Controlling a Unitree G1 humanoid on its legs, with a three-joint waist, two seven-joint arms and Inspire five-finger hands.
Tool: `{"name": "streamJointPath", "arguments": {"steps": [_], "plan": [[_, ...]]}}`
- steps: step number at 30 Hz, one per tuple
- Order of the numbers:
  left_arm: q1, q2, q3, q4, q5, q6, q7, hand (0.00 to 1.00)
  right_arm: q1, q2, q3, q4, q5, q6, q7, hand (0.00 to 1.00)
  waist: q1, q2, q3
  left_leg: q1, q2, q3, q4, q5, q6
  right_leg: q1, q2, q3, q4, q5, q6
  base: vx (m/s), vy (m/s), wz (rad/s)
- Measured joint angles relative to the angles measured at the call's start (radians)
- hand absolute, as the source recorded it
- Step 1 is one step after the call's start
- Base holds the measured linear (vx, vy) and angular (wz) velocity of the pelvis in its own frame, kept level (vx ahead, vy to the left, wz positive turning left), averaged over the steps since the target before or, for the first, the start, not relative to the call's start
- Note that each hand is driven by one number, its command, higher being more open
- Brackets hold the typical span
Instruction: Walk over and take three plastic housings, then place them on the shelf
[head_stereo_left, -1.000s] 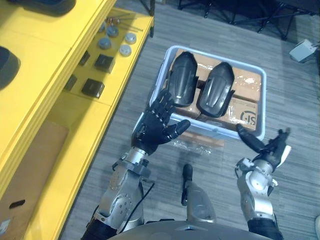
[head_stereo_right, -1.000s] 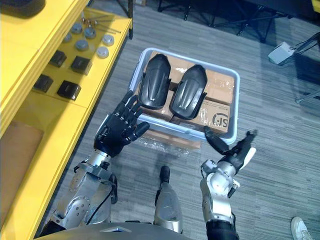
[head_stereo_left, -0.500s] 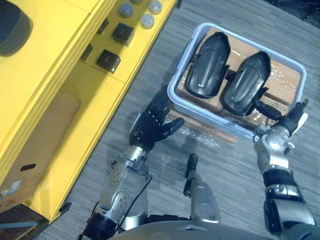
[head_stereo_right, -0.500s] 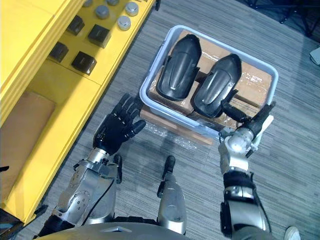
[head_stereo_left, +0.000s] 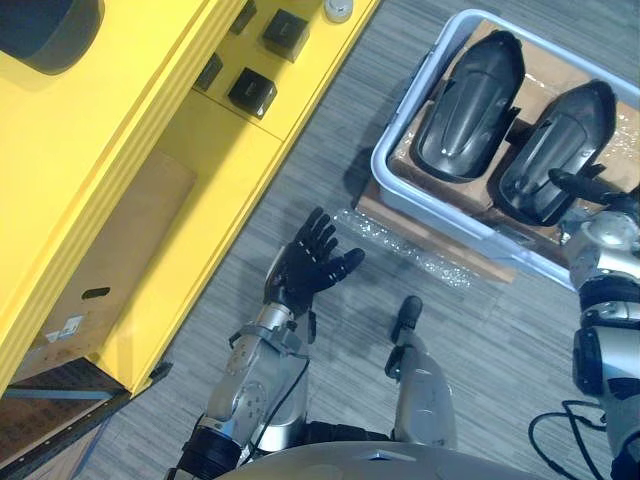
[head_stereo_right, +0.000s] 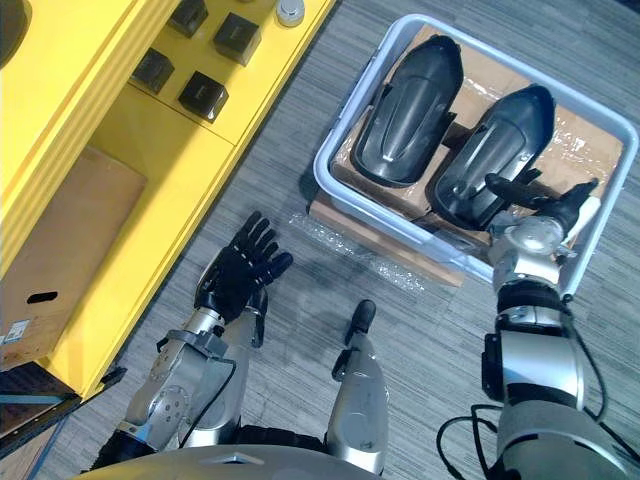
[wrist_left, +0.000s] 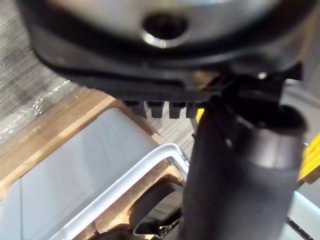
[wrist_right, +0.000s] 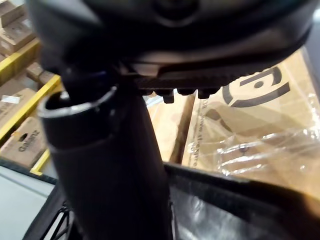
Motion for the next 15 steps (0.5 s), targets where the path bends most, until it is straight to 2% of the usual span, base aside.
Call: {"name": "streamJointPath", "arguments": {"steps": [2, 5, 9, 13, 15], "plan": [[0.000, -0.018, 0.000, 0.010, -0.005, -0.012, 0.004, 1.00, -0.026, -0.045, -0.001, 0.068, 0.026, 0.048, 0.022, 0.00, 0.007, 0.024, 0.000, -0.016, 0.000, -0.004, 0.005, 0.003, -0.001, -0.013, -0.001, -0.008, 0.005, 0.000, 0.000, -0.07, 0.016, 0.03], [-0.012, -0.035, -0.005, 0.039, -0.006, -0.025, 0.021, 1.00, -0.051, -0.096, -0.002, 0.105, 0.027, 0.094, 0.042, 0.00, 0.019, 0.041, 0.004, -0.040, 0.000, -0.015, 0.013, 0.009, -0.002, -0.036, -0.001, -0.018, 0.025, -0.004, -0.006, -0.06, 0.007, 0.08], [-0.011, -0.036, -0.013, 0.069, -0.009, -0.032, 0.040, 1.00, -0.081, -0.157, -0.021, 0.174, 0.025, 0.163, 0.047, 0.00, 0.030, 0.045, 0.004, -0.052, -0.003, -0.030, 0.001, 0.020, -0.008, -0.049, -0.006, -0.044, 0.048, -0.015, -0.018, -0.06, 0.000, 0.12], [-0.012, -0.036, -0.014, 0.092, -0.018, -0.045, 0.053, 1.00, -0.081, -0.194, -0.042, 0.202, 0.017, 0.201, 0.047, 0.00, 0.032, 0.052, 0.004, -0.062, -0.008, -0.040, -0.022, 0.046, -0.015, -0.072, -0.014, -0.057, 0.071, -0.026, -0.025, -0.04, -0.017, 0.12], [-0.014, -0.037, -0.019, 0.101, -0.019, -0.051, 0.063, 1.00, -0.081, -0.199, -0.063, 0.205, 0.016, 0.236, 0.052, 0.00, 0.031, 0.065, 0.006, -0.061, -0.005, -0.047, -0.028, 0.055, -0.019, -0.077, -0.012, -0.059, 0.078, -0.028, -0.027, -0.01, -0.012, 0.02]]}}
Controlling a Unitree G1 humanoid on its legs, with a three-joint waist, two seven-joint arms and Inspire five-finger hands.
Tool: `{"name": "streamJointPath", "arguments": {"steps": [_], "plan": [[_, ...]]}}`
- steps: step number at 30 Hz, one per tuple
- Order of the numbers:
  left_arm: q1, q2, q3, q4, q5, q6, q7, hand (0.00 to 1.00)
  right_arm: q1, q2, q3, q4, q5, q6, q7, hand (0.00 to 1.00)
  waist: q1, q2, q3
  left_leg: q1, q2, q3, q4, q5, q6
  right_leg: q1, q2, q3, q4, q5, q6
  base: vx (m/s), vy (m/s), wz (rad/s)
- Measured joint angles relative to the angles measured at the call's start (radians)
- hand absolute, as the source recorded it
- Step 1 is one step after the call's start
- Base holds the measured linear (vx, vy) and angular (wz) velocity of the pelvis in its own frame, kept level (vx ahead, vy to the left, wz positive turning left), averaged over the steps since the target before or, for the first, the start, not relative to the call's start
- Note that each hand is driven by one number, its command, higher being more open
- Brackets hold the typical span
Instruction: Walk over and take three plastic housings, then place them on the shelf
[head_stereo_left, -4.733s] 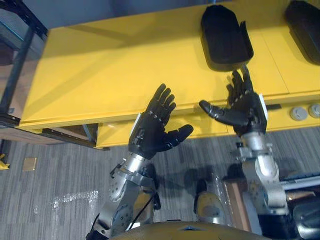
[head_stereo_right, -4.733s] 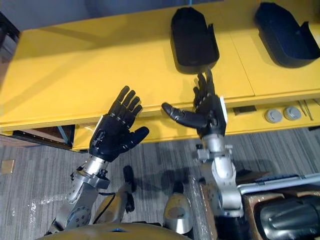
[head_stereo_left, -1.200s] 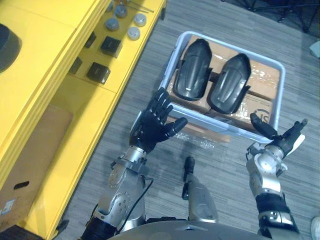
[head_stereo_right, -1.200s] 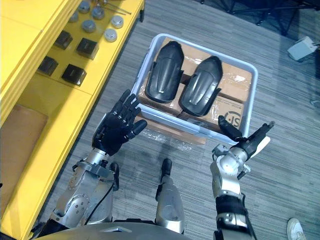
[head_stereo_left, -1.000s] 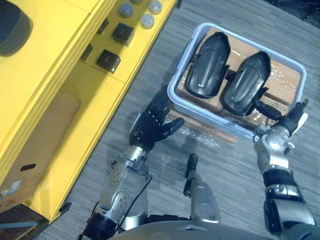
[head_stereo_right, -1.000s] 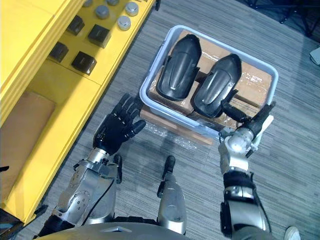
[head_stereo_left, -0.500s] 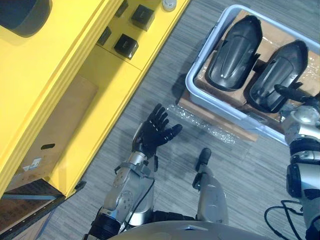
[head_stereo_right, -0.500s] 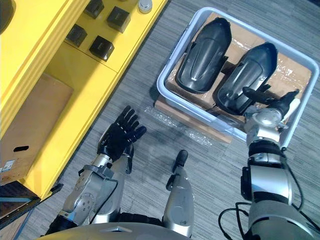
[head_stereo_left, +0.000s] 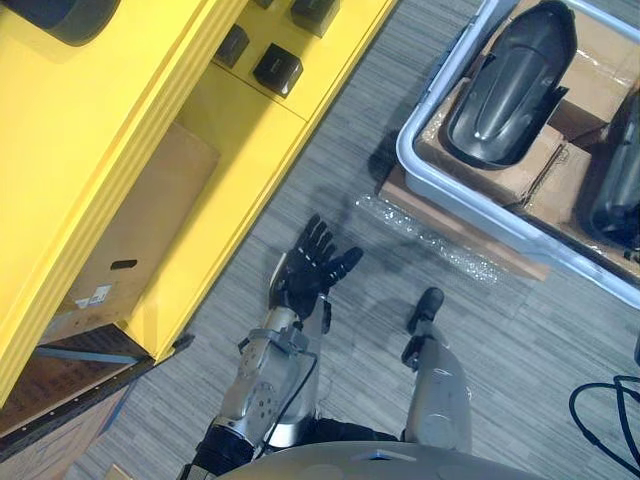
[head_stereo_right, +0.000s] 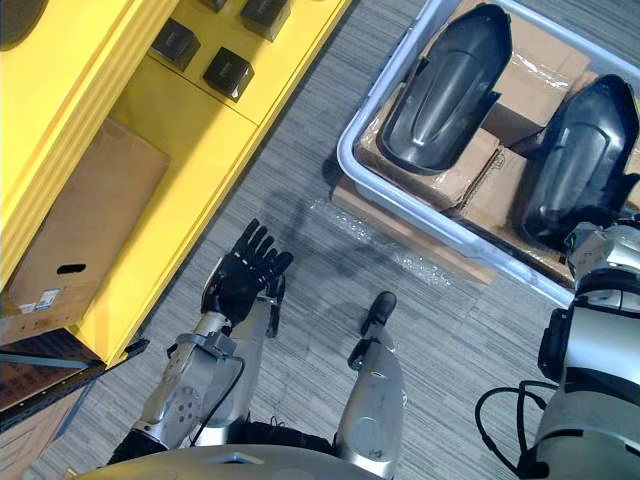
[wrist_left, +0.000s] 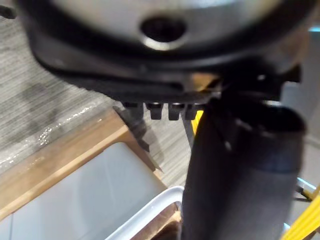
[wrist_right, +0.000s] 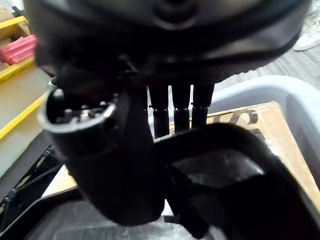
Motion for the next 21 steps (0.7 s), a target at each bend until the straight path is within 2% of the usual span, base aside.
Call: {"name": "streamJointPath", "arguments": {"steps": [12, 17, 21], "plan": [[-0.014, 0.003, -0.019, -0.001, -0.024, -0.024, -0.001, 1.00, -0.006, 0.026, -0.016, -0.021, -0.112, -0.001, 0.013, 0.00, -0.004, 0.005, -0.001, -0.004, 0.017, -0.006, -0.010, 0.014, -0.010, -0.020, 0.013, 0.000, 0.027, -0.012, -0.014, -0.02, -0.005, -0.01], [0.005, 0.007, 0.008, -0.016, -0.024, -0.025, -0.002, 1.00, -0.004, 0.056, 0.020, -0.029, -0.155, -0.049, 0.006, 0.00, -0.010, 0.001, -0.001, 0.001, 0.029, -0.005, -0.005, 0.014, -0.011, -0.015, 0.025, 0.003, 0.024, -0.011, -0.015, 0.01, 0.003, -0.03], [0.038, 0.025, 0.036, -0.070, -0.021, -0.029, -0.003, 1.00, 0.020, 0.109, 0.066, -0.108, -0.196, -0.058, -0.023, 0.00, -0.017, -0.013, 0.003, 0.042, 0.047, 0.011, -0.017, 0.011, -0.016, 0.016, 0.043, 0.012, 0.013, -0.011, -0.020, 0.01, -0.016, -0.12]]}}
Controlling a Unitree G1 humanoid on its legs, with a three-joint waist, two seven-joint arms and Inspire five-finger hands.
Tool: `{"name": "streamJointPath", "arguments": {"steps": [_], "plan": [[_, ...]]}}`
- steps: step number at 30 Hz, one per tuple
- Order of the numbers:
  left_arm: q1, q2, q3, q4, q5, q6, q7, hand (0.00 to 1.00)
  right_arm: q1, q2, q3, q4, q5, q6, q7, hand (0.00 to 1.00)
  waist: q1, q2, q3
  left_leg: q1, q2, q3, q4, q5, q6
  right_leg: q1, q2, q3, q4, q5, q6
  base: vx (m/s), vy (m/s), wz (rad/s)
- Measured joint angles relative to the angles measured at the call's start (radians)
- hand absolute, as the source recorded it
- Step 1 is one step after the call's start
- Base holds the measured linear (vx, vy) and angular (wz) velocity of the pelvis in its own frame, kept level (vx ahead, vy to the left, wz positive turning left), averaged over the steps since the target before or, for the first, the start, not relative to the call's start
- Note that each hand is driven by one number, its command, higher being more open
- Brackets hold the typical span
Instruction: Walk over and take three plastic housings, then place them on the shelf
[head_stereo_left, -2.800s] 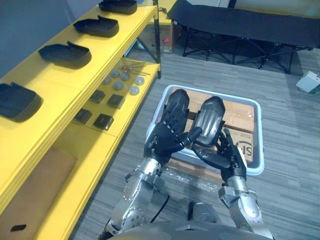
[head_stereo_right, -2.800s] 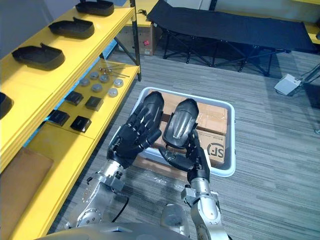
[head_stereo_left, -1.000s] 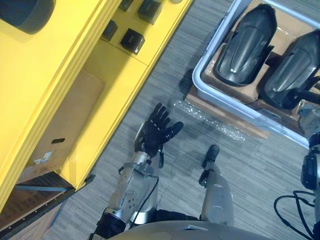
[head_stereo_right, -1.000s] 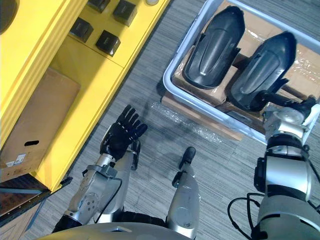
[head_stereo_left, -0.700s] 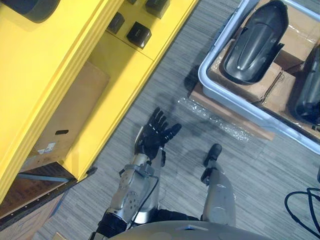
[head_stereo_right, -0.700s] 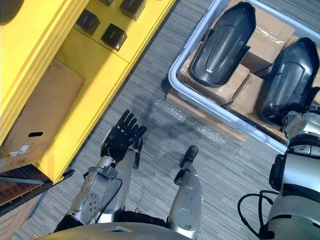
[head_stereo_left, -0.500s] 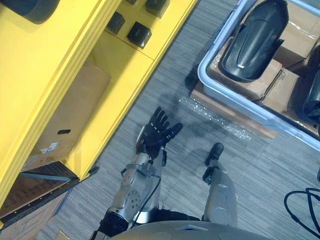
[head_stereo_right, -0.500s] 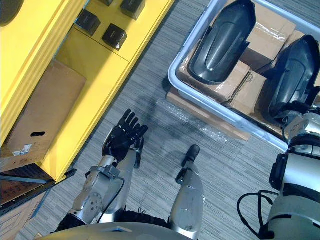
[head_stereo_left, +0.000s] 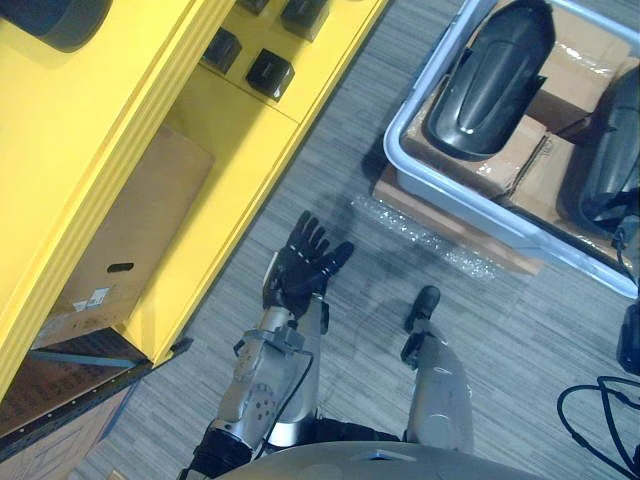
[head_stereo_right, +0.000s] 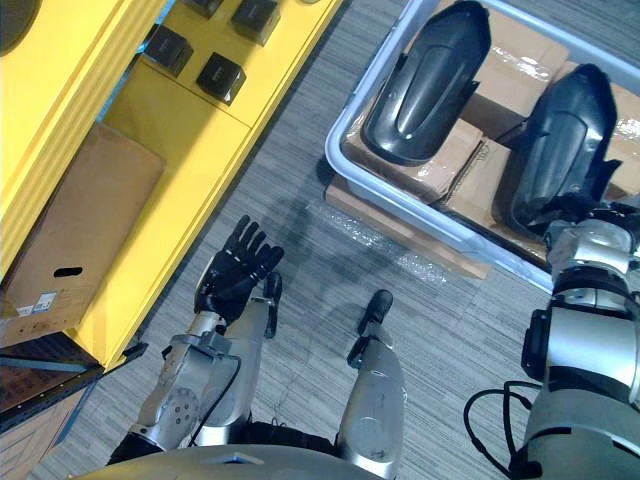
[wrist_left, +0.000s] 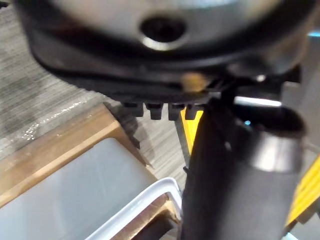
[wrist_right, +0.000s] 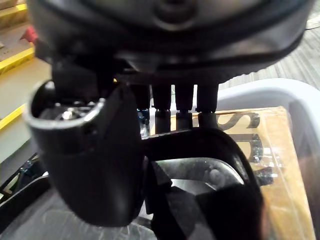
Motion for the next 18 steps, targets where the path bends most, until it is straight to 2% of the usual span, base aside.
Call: {"name": "streamJointPath", "arguments": {"steps": [2, 3, 4, 9, 14, 15, 17, 18], "plan": [[0.011, 0.003, 0.015, -0.020, 0.000, -0.004, 0.000, 1.00, 0.018, 0.025, 0.011, -0.047, -0.001, -0.001, -0.008, 0.00, -0.006, -0.011, 0.001, 0.015, 0.003, 0.003, -0.014, 0.004, -0.005, 0.011, 0.004, 0.002, -0.012, 0.003, -0.003, 0.00, -0.029, -0.09], [0.029, 0.006, 0.033, -0.048, 0.002, -0.015, 0.002, 1.00, 0.040, 0.067, 0.014, -0.119, -0.030, -0.001, -0.012, 0.00, -0.017, -0.033, 0.003, 0.043, 0.006, 0.009, -0.042, 0.011, -0.011, 0.031, 0.009, 0.004, -0.033, 0.007, -0.006, 0.01, -0.040, -0.07], [0.031, 0.010, 0.036, -0.057, 0.005, -0.015, 0.005, 1.00, 0.058, 0.077, 0.014, -0.155, -0.045, -0.001, -0.014, 0.00, -0.018, -0.040, 0.003, 0.053, 0.006, 0.012, -0.053, 0.014, -0.011, 0.039, 0.010, 0.005, -0.041, 0.009, -0.006, 0.02, -0.034, -0.10], [0.078, 0.029, 0.119, -0.201, 0.089, -0.015, 0.023, 1.00, 0.221, 0.145, -0.007, -0.529, -0.177, 0.000, -0.045, 0.00, -0.029, -0.100, 0.005, 0.195, 0.016, 0.037, -0.158, 0.038, -0.028, 0.140, 0.026, 0.018, -0.096, 0.015, -0.013, 0.08, -0.041, -0.11], [0.063, 0.036, 0.181, -0.340, 0.124, -0.012, 0.025, 1.00, 0.319, 0.222, -0.048, -0.732, -0.312, 0.002, -0.056, 0.00, -0.048, -0.130, -0.008, 0.315, 0.013, 0.068, -0.236, 0.049, -0.029, 0.224, 0.023, 0.018, -0.123, 0.014, -0.014, 0.09, -0.006, -0.11], [0.044, 0.037, 0.190, -0.381, 0.124, -0.001, 0.024, 1.00, 0.360, 0.261, -0.068, -0.769, -0.356, 0.003, -0.056, 0.00, -0.050, -0.145, -0.031, 0.347, 0.011, 0.076, -0.260, 0.052, -0.030, 0.249, 0.023, 0.019, -0.142, 0.014, -0.013, 0.06, 0.007, -0.09], [0.021, 0.039, 0.190, -0.395, 0.127, 0.028, 0.024, 1.00, 0.386, 0.295, -0.082, -0.772, -0.383, 0.012, -0.056, 0.00, -0.051, -0.158, -0.068, 0.360, 0.011, 0.081, -0.277, 0.054, -0.031, 0.259, 0.024, 0.019, -0.157, 0.015, -0.010, 0.09, 0.005, -0.06], [0.003, 0.039, 0.182, -0.395, 0.168, 0.084, 0.037, 1.00, 0.415, 0.322, -0.085, -0.773, -0.393, 0.016, -0.055, 0.00, -0.057, -0.167, -0.114, 0.385, 0.009, 0.087, -0.294, 0.054, -0.031, 0.282, 0.025, 0.020, -0.175, 0.017, -0.008, 0.10, 0.014, -0.06]]}}
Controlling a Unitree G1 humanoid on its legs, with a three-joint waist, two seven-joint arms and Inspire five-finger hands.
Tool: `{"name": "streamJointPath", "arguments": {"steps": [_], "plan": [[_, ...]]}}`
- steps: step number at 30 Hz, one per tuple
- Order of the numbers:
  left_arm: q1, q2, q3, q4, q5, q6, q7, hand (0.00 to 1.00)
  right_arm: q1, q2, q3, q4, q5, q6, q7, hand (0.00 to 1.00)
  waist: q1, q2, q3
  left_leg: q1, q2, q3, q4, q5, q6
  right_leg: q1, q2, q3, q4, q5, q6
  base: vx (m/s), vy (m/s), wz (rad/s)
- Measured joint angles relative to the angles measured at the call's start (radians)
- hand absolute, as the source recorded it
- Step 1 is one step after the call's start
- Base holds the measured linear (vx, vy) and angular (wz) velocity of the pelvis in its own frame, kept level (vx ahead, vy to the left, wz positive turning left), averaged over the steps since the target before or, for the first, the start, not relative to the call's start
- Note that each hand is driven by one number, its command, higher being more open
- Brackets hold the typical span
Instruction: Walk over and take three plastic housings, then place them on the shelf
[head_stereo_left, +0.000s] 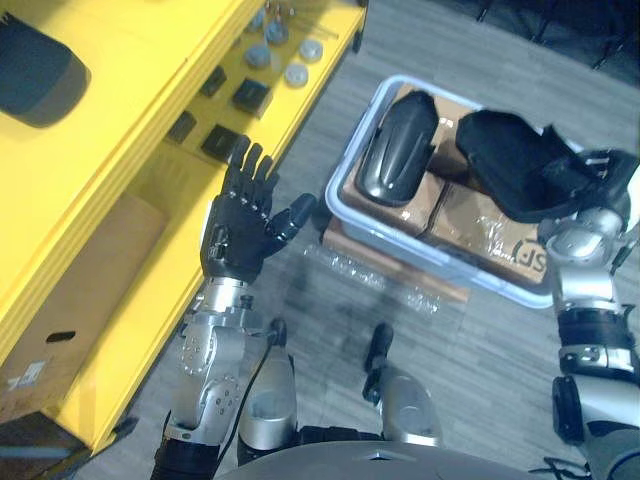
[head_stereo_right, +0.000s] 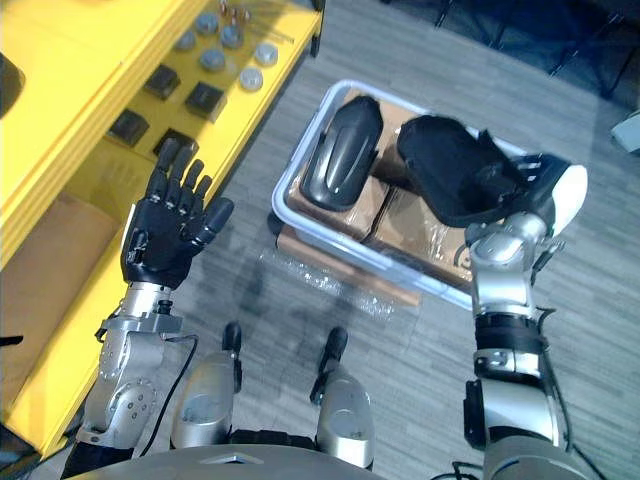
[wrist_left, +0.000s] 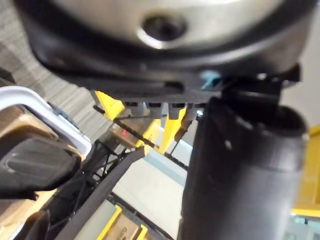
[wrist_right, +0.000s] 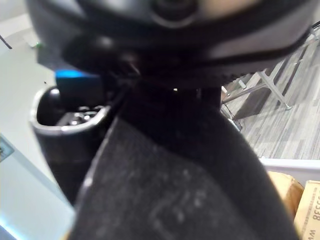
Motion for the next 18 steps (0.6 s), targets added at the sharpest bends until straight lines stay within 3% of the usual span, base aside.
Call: {"name": "streamJointPath", "arguments": {"steps": [4, 6, 15, 18], "plan": [[-0.022, 0.000, -0.016, 0.020, 0.026, 0.151, 0.021, 1.00, 0.007, 0.018, 0.000, -0.005, -0.049, 0.004, 0.004, 0.00, -0.017, -0.005, -0.064, 0.032, -0.004, 0.012, -0.018, -0.001, 0.000, 0.031, 0.000, 0.006, -0.029, 0.009, 0.011, 0.04, 0.015, -0.06], [-0.052, 0.002, -0.030, 0.071, 0.024, 0.198, 0.023, 1.00, 0.009, 0.019, 0.001, -0.006, -0.075, 0.004, 0.007, 0.00, -0.017, -0.006, -0.083, 0.043, -0.004, 0.018, -0.020, -0.002, -0.001, 0.044, 0.002, 0.015, -0.042, 0.014, 0.017, -0.02, 0.015, -0.08], [-0.147, 0.039, -0.056, 0.191, -0.092, 0.361, 0.048, 1.00, 0.035, 0.063, 0.031, -0.006, -0.118, -0.010, 0.024, 0.00, -0.027, -0.029, -0.137, 0.058, -0.003, 0.046, 0.001, -0.018, 0.000, 0.061, 0.004, 0.048, -0.071, 0.036, 0.015, -0.03, 0.018, -0.10], [-0.175, 0.047, -0.071, 0.251, -0.105, 0.411, 0.049, 1.00, 0.034, 0.063, 0.042, -0.007, -0.156, -0.061, 0.024, 0.00, -0.028, -0.030, -0.142, 0.058, -0.004, 0.053, 0.004, -0.020, 0.002, 0.062, 0.004, 0.055, -0.079, 0.042, 0.014, -0.03, 0.020, -0.08]]}}
